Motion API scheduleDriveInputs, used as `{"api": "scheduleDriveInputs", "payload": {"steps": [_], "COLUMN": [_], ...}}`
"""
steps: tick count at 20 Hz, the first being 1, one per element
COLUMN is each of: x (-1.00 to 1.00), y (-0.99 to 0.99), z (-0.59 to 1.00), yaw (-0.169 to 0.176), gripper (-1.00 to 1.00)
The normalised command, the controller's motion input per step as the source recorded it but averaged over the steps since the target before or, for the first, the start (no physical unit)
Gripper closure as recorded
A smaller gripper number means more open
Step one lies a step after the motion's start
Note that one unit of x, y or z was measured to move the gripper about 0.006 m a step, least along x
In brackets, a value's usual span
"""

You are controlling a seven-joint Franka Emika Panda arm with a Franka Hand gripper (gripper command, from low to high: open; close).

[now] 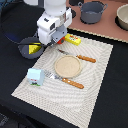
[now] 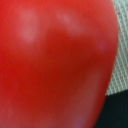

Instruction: Interact with the objects in diverse but meaningful ways.

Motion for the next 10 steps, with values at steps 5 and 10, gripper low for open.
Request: {"api": "scheduleDriveInputs", "payload": {"steps": [5,10], "x": [0.30,0.43], "y": [0.06,0.16], "z": [-0.01,0.24], "yaw": [0.000,-0.004], "gripper": [1.00,1.00]}}
